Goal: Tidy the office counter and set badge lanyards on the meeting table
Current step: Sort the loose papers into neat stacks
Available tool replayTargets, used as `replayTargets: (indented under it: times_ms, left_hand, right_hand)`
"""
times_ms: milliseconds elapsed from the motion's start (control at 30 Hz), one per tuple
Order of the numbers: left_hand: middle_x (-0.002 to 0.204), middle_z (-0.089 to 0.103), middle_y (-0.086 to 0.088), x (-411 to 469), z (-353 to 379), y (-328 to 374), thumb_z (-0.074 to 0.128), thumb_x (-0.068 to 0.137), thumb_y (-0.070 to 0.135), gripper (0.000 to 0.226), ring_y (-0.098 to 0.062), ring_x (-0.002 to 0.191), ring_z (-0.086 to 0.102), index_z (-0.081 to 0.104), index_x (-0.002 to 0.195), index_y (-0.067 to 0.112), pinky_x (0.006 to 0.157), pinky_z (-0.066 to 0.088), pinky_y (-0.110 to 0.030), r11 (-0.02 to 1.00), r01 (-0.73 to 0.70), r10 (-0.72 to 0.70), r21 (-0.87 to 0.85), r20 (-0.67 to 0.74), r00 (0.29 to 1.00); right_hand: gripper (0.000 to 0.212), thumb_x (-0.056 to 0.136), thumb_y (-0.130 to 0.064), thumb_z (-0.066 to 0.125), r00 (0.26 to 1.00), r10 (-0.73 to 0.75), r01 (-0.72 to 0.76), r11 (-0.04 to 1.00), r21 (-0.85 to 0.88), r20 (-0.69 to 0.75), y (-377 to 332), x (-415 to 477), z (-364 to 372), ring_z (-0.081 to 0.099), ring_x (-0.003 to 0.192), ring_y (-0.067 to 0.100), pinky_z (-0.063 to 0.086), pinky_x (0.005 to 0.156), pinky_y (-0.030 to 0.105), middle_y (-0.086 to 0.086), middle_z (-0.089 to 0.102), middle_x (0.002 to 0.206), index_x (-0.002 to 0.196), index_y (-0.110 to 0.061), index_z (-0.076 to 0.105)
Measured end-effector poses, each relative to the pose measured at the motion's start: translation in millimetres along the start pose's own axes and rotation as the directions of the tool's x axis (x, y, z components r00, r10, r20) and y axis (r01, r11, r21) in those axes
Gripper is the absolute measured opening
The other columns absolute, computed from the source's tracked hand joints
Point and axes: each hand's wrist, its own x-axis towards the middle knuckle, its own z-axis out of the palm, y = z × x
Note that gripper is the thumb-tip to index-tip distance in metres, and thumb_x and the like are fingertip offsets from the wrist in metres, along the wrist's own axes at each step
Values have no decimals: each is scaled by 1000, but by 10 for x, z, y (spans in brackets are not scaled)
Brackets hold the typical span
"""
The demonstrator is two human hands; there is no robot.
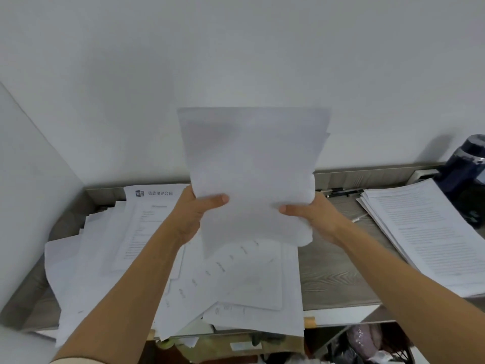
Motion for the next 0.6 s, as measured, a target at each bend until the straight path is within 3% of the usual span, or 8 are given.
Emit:
replayTargets:
  times_ms: [200,333,433,467,533,567,600]
  left_hand:
    - [113,72,-8,-191,-102,-386,89,52,26,75,-27,107,67,64,120,7,96,51,-45,993,93,-89,79,-52,995]
    - [111,72,-11,-214,-37,-483,87,59,15,59,-29,104,68,67,114,8,91,53,-44,996,90,-90,-7,-82,992]
    - [107,72,-14,-190,-66,-487,83,68,9,40,-32,102,68,70,105,5,82,56,-39,986,93,-111,-138,-131,985]
    - [107,72,-13,-187,-122,-506,82,70,14,39,-33,104,67,69,105,2,83,55,-36,990,106,-120,-95,-166,979]
    - [112,69,-10,-175,-352,-622,82,74,27,43,-31,109,63,67,108,6,86,50,-34,964,186,-120,191,-310,943]
    - [119,64,-8,-174,-511,-715,81,75,36,48,-28,113,59,64,112,12,89,47,-34,876,272,-92,398,-415,905]
    - [128,56,-9,-204,-700,-810,79,74,44,57,-28,119,53,59,120,17,93,44,-38,727,383,-50,570,-512,857]
  right_hand:
    - [31,79,-10,78,997,58,-53,991,-123,41,244,-14,99,71,97,14,56,84,28,-3,76,102,109,-13,71]
    - [37,81,-11,77,995,55,-45,993,-112,84,396,-25,232,68,105,10,53,91,28,-4,73,112,115,-21,67]
    - [26,87,-13,72,999,44,-45,999,-29,-25,408,7,272,70,101,15,54,90,33,-2,75,108,111,-19,70]
    - [25,88,-13,71,995,66,-66,998,-1,-80,406,36,264,71,97,16,56,86,34,1,75,106,112,-15,70]
    - [25,89,-12,69,981,110,-107,994,32,-159,415,100,245,71,90,18,57,77,33,7,74,107,114,-7,68]
    - [23,90,-9,68,973,137,-132,991,37,-184,445,125,234,71,88,19,56,74,32,9,73,108,112,-6,67]
    - [19,90,-7,67,967,170,-168,985,29,-191,473,144,239,70,84,18,56,69,30,10,73,106,109,-6,67]
